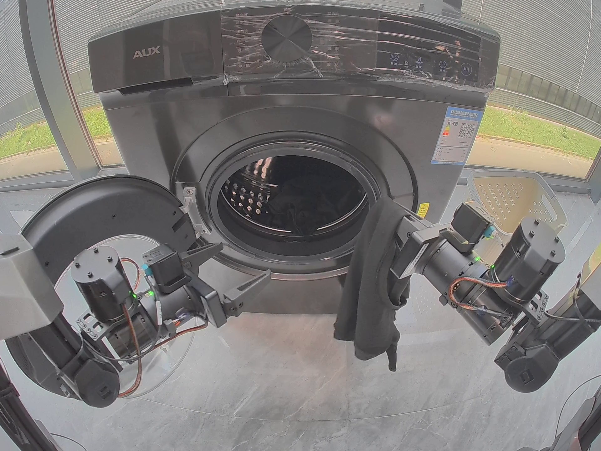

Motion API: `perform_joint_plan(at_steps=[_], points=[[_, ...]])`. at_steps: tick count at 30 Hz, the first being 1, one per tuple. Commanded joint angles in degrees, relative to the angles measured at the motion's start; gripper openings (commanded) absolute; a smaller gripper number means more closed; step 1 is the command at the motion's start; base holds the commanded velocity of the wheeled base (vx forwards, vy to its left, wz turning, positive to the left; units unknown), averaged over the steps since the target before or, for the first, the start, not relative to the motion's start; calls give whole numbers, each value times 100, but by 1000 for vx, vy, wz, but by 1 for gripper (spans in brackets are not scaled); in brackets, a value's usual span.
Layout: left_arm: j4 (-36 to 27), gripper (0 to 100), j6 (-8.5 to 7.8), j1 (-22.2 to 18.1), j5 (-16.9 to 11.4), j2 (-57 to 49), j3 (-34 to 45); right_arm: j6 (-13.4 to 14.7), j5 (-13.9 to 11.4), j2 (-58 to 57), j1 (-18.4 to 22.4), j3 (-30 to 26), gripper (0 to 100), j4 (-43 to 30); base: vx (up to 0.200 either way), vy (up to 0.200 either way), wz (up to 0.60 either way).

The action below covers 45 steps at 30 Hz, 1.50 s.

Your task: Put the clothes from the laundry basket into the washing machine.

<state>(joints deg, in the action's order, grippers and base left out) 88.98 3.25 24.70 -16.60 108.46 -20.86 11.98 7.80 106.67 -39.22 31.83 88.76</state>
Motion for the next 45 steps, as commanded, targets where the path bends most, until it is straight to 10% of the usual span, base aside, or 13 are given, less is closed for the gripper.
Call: perform_joint_plan(at_steps=[1,14,29,34,45], points=[[23,100,0,158,412,729,-551,-21,-51,56,-33,139,0,-17,0,0,0],[23,100,0,624,773,1564,-973,-38,-130,21,-376,675,0,-96,0,0,0],[32,100,-18,800,571,1652,-920,-73,-112,3,-569,860,0,-315,0,0,0],[41,100,-44,791,-18,1652,-727,-65,-112,12,-561,860,0,-298,0,0,0],[32,100,-35,729,289,2346,-1465,-65,-130,-94,-798,790,0,-236,0,0,0]])
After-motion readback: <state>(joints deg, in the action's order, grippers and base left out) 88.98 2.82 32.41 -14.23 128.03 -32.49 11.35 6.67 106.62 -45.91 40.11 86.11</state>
